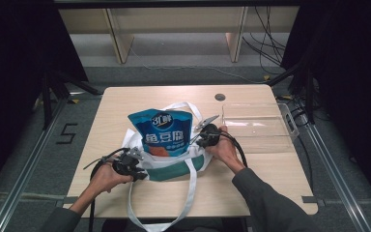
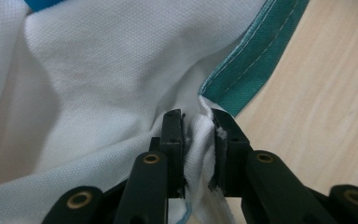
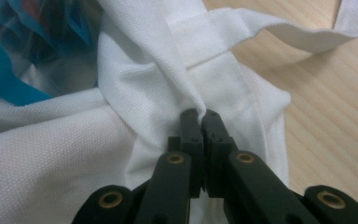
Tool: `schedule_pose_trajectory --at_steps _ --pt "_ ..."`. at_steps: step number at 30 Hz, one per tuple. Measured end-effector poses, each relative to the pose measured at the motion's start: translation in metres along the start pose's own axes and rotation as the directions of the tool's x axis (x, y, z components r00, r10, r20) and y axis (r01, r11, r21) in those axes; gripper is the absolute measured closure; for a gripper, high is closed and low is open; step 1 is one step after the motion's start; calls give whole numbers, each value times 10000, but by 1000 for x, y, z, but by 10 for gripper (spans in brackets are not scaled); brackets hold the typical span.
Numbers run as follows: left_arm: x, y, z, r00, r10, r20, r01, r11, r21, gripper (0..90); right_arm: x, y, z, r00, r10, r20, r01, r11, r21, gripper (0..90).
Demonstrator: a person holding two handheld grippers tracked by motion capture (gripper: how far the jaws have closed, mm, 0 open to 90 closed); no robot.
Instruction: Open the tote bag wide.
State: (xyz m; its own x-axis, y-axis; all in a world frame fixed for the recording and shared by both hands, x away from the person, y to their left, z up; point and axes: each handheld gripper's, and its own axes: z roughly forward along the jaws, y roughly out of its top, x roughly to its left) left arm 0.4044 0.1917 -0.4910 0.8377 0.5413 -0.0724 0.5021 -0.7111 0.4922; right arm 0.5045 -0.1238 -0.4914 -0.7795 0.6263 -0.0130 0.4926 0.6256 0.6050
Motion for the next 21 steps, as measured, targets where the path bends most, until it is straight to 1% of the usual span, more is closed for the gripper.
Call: schedule_pose_trajectory --at_steps 1,2,3,4,5,6,7,8,9,10,11,12,13,14,15,16,17,18,19,20,21 --pt "0 1 0 10000 2 -50 -2 10000 -17 754 0 1 0 9998 212 3 -212 9998 -63 884" --pt "0 1 0 10000 2 -50 -2 10000 -17 748 0 1 0 9998 212 3 -212 9998 -63 884" --pt "0 0 0 9999 16 -121 -17 10000 -76 744 -3 2 -4 9992 384 -77 -386 9990 -238 849" --pt "-1 0 1 9999 32 -132 -34 9999 -114 740 -2 3 -9 9971 756 -57 -756 9971 -50 821" --pt "-3 0 1 9996 40 -278 -43 9999 -105 737 -1 4 -11 9959 882 186 -876 9956 -340 784" --pt "-4 1 1 9993 57 -373 -61 9999 -103 735 -2 6 -17 9972 750 26 -747 9952 -628 751" --pt "-6 2 2 9989 6 -462 -12 9999 -148 734 -2 6 -26 9987 509 -22 -509 9958 -759 725" --pt "-6 3 2 9988 38 -484 -44 9999 -138 730 3 6 -33 9976 684 -119 -692 9931 -951 711" --pt "-6 3 2 9988 38 -484 -44 9999 -138 726 3 6 -33 9976 684 -119 -692 9931 -951 711" --pt "-5 3 2 9992 -7 -398 1 9999 -152 726 7 7 -42 9971 756 -91 -761 9935 -843 704" --pt "-4 2 0 9999 -66 -130 64 9998 -169 684 15 7 -57 9962 190 -848 -274 9947 -992 691" --pt "-4 2 -4 10000 -45 -13 45 9997 -258 658 21 7 -62 9947 -27 -1023 -83 9942 -1074 688" --pt "-9 2 -7 9988 -454 174 466 9960 -765 641 26 6 -65 9941 -215 -1060 80 9920 -1262 688" --pt "-7 3 -13 9992 -216 335 240 9970 -733 623 32 5 -68 9929 -273 -1155 133 9926 -1204 688" --pt "-8 3 -23 9979 -136 637 189 9965 -820 603 35 4 -70 9902 -480 -1310 323 9923 -1194 688" --pt "-8 3 -23 9979 -136 637 189 9965 -820 575 41 3 -73 9880 -597 -1423 433 9923 -1156 688" --pt "-8 2 -39 9980 -95 620 177 9909 -1331 583 46 1 -72 9863 -679 -1504 480 9900 -1323 691" --pt "-7 1 -47 9968 -360 714 471 9861 -1594 586 48 1 -73 9816 -899 -1683 701 9903 -1203 702" --pt "-4 1 -53 9929 -629 1013 821 9767 -1983 600 51 1 -73 9808 -1025 -1657 832 9893 -1196 717" --pt "-4 1 -53 9929 -629 1013 821 9767 -1983 609 51 1 -73 9808 -1025 -1657 832 9893 -1196 717" --pt "8 0 -65 9923 -1006 726 1160 9601 -2544 654 56 2 -70 9767 -1164 -1803 949 9878 -1236 751"
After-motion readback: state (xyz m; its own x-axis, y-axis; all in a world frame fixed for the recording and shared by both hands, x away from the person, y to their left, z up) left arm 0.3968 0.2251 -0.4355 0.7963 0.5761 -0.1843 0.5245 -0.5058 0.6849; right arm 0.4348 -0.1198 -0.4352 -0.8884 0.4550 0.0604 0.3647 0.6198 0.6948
